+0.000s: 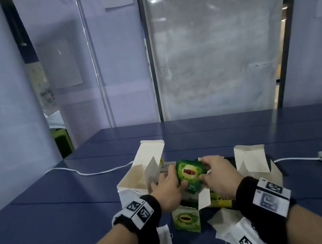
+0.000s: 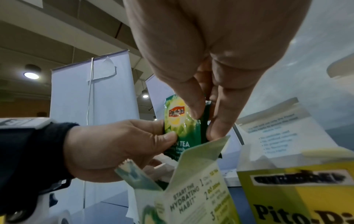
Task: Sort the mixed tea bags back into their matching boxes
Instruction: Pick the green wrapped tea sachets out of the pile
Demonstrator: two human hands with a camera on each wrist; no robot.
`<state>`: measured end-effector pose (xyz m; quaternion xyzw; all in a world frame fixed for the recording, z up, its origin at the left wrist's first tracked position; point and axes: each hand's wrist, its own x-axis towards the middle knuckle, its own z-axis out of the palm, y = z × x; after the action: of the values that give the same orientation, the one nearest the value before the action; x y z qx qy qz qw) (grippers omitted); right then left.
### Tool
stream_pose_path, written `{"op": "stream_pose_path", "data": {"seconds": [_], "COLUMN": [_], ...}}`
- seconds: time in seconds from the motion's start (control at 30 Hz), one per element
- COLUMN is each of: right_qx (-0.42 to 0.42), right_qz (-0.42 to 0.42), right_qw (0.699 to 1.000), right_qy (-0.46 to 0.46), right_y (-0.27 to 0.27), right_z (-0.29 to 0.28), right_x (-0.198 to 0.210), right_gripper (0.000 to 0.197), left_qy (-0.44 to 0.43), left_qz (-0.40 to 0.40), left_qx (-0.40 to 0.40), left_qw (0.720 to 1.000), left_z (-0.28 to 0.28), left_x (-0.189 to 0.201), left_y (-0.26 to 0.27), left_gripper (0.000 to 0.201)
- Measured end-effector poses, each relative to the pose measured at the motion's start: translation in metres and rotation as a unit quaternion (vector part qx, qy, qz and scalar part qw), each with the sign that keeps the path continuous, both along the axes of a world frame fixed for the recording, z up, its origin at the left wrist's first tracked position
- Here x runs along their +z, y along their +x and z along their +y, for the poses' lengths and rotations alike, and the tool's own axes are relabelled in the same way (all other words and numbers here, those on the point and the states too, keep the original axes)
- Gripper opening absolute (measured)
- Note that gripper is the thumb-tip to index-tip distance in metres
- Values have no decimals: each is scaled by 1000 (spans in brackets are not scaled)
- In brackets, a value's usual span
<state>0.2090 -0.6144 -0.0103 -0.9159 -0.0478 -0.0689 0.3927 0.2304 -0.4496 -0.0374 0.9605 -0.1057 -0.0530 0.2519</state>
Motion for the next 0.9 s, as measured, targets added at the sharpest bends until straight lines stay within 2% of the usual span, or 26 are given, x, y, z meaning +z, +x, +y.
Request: {"op": "stream_pose_path", "data": {"seconds": [0.1,0.27,0.4,0.67,0.8,0.9], "right_qx": [20,63,72,89,92,88], "right_qz": [10,-7,18,17,20,19], "right_qw": [1000,997,995,996,995,992], "right_qy": [-19,-49,-65,6,-20,-83], "right_y": [0,-5,-8,-10,-13,-17], "right_z": [1,3,6,8,9,10], "right_x": [-3,-2,-1,-3,-7,-11], "right_gripper": [16,12,15,19,17,19], "left_qy": [14,-23,-45,-168,-126,-22], "left_qz": [-5,-9,-23,-2,20,25], "left_qx": [-16,-32,-50,-90,-86,-48], "left_qw": [1000,999,997,982,988,998], "left_z": [2,12,17,29,32,25], "left_x": [-3,-6,-3,-1,0,-1], "left_y": [-1,-5,-7,-10,-12,-17], "left_gripper": [46,44,39,39,38,26]}}
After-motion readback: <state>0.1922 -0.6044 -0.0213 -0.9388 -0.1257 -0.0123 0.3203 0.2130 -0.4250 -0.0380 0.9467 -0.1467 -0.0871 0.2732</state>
